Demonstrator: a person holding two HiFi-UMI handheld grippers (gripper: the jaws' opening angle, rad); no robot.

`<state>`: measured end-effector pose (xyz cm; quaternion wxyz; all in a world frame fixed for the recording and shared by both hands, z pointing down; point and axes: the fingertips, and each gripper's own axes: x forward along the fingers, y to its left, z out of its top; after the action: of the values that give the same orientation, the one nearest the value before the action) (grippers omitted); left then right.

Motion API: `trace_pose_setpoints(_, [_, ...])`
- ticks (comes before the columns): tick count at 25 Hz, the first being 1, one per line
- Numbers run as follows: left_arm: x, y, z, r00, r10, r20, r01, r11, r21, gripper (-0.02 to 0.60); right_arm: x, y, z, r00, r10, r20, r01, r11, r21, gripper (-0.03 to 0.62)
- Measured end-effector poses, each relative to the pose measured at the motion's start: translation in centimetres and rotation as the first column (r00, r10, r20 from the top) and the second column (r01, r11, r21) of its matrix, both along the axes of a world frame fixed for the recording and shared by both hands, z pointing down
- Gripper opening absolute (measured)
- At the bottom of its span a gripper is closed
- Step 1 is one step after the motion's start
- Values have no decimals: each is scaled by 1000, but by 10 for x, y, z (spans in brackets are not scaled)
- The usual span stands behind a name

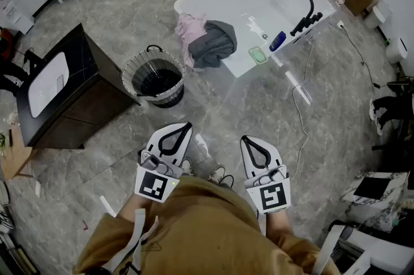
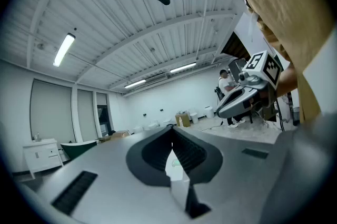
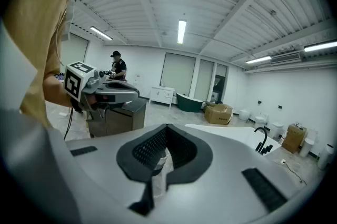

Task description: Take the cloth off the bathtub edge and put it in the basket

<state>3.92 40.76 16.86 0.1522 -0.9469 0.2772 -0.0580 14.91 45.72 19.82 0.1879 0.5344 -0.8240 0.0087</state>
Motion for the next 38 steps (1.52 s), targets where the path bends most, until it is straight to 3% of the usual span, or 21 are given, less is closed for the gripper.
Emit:
trace_pose_setpoints(9, [24, 1, 26, 998, -10, 57, 10, 1000, -3, 6, 28, -8, 26, 1000, 15, -5, -15, 1000, -2, 3])
trace_pose_setpoints(15, [42, 10, 39, 994, -58, 93, 57, 998, 14, 6, 50, -5, 47, 991, 8, -131, -9, 1000, -6, 3])
trace_pose_setpoints(24, [53, 9, 41, 989, -122, 84, 120, 992, 27, 6, 55, -10, 56, 993, -55, -109, 55, 998, 0, 3])
trace_pose_setpoints(32, [65, -35, 49, 995, -76, 61, 75, 997, 12, 6, 53, -43, 62, 990, -47, -136, 47, 999, -7, 3])
trace_pose_setpoints(38, [64, -107, 49, 996, -48, 73, 48, 999, 5, 6, 47, -104, 70, 989, -48, -138, 41, 998, -50, 3])
